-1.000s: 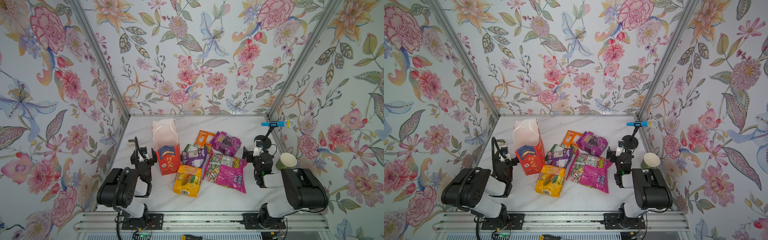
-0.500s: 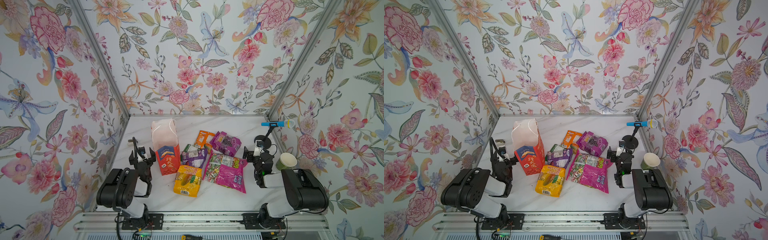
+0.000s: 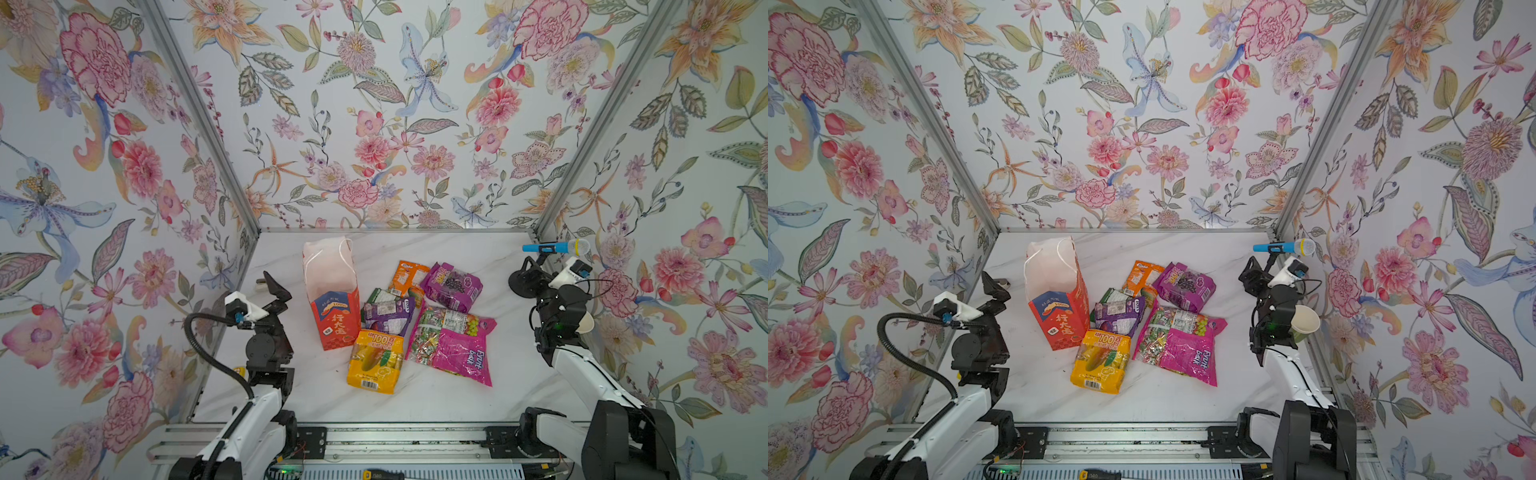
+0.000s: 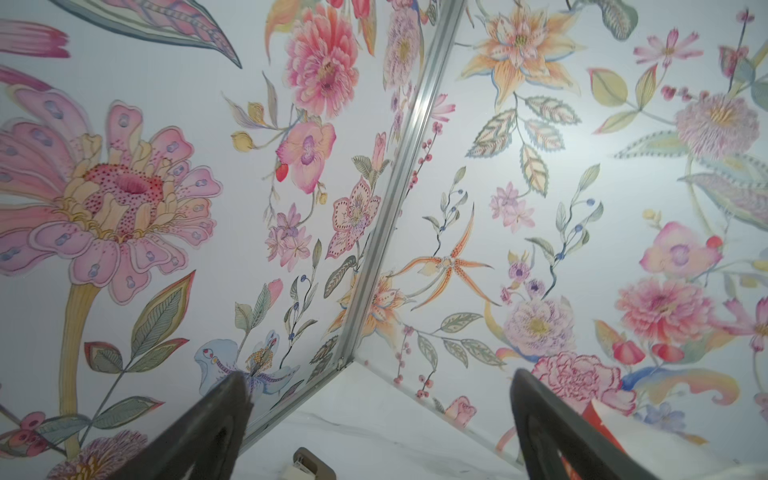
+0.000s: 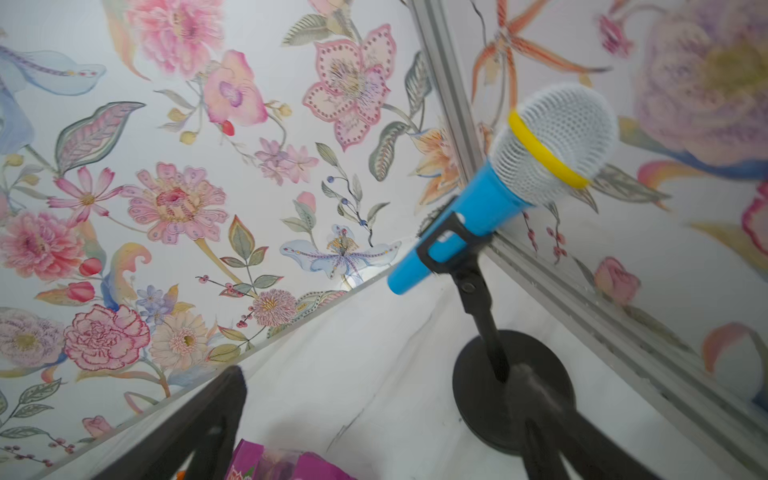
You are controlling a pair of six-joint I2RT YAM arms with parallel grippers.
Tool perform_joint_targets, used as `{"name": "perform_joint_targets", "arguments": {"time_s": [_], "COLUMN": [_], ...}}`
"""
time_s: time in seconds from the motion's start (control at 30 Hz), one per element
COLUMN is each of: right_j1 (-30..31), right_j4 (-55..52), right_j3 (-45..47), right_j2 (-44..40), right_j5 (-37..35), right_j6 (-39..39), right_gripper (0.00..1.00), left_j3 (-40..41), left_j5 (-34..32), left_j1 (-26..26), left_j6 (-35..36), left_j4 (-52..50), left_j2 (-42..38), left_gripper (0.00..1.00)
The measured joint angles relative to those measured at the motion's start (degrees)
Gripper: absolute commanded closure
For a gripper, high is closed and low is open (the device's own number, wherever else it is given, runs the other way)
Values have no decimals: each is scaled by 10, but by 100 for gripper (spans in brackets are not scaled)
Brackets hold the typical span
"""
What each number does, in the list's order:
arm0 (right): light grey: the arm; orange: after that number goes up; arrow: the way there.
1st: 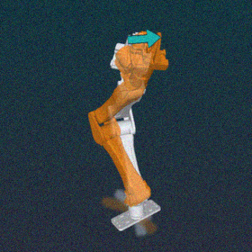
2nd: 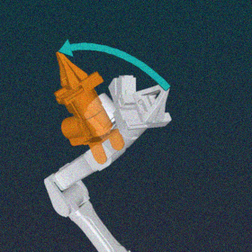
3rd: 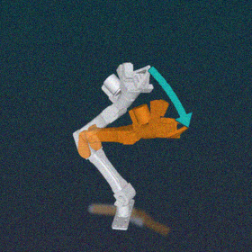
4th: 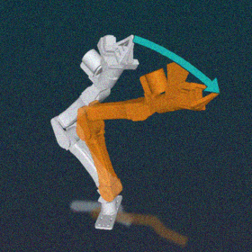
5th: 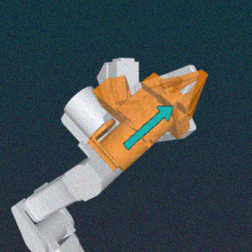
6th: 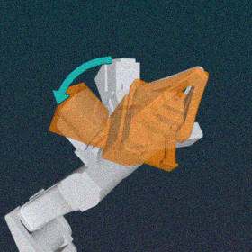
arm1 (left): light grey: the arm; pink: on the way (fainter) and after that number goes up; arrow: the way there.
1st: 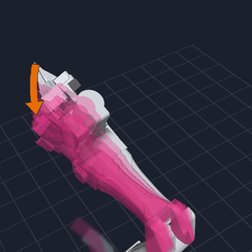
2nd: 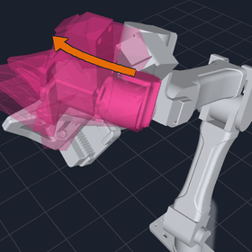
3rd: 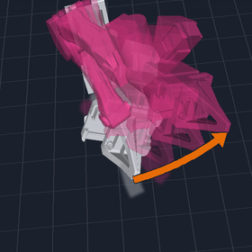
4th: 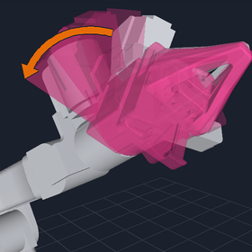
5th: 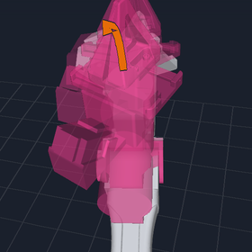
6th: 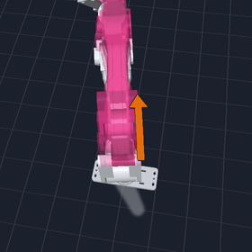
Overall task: Place the snacks into the paper bag
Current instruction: Pick up the paper bag from the middle-left of the table.
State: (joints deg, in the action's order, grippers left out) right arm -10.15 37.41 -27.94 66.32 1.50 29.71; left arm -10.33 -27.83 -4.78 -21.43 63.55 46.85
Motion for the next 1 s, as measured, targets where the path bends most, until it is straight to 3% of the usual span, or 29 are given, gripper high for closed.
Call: {"name": "perform_joint_targets", "arguments": {"time_s": [0.07, 0.13, 0.23, 0.33, 0.43, 0.6, 0.77, 1.0], "right_j1": [-6, 43, 147, 205, 231, 263, 282, 283], "right_j4": [-57, -173, -294, -372, -444, -546, -597, -608], "right_j3": [-17, -85, -217, -306, -357, -397, -412, -435], "right_j2": [16, 28, 50, 78, 127, 228, 273, 279], "right_j5": [26, 5, -45, -64, -80, -84, -80, -78], "right_j6": [15, -12, -64, -99, -125, -158, -174, -185], "right_gripper": [4, 4, 8, 9, 9, 8, 7, 6], "left_j3": [-5, -57, -172, -302, -409, -530, -563, -574], "left_j5": [11, 33, 77, 118, 170, 278, 328, 337], "left_j1": [7, 12, 14, 14, 14, 14, 14, 2], "left_j6": [-26, -48, -72, -99, -112, -110, -105, -105], "left_j4": [-57, -166, -316, -462, -586, -754, -899, -1029], "left_j2": [-29, -43, -41, -23, 3, 68, 105, 51], "left_gripper": [6, 9, 10, 11, 8, 16, 19, 17]}}
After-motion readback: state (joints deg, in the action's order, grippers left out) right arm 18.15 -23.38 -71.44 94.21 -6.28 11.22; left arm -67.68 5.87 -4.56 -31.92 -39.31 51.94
